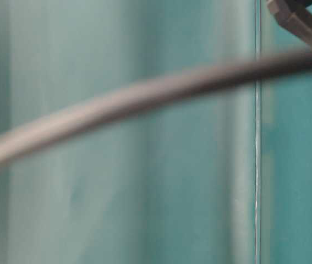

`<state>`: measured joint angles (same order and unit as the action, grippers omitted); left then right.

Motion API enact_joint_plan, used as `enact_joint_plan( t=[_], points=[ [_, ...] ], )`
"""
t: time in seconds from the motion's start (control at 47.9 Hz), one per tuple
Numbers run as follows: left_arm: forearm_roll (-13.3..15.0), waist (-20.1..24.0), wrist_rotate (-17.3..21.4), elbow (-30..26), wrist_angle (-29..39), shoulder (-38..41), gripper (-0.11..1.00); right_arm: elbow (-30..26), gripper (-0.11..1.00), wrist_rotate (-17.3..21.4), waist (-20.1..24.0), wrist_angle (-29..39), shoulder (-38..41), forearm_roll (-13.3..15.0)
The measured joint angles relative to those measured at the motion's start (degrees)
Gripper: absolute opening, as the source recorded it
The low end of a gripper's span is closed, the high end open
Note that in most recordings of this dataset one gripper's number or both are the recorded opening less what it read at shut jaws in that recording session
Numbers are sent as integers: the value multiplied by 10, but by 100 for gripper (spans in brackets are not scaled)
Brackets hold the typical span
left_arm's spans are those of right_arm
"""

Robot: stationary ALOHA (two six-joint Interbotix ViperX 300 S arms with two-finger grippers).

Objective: Insert the wire through the hole in the metal fitting marked with a red label.

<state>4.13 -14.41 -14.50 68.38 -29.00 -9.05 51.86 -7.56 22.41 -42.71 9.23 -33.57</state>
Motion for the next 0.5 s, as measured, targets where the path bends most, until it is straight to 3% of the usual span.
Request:
enact_joint_plan(
  t=[0.313,0.501],
  points=[
    [0,33,20,0,-12,-20,75,35,91,-28,-9,-18,-64,0],
    [0,43,58,0,-28,-22,75,50,91,-29,-26,-33,-75,0]
  ],
)
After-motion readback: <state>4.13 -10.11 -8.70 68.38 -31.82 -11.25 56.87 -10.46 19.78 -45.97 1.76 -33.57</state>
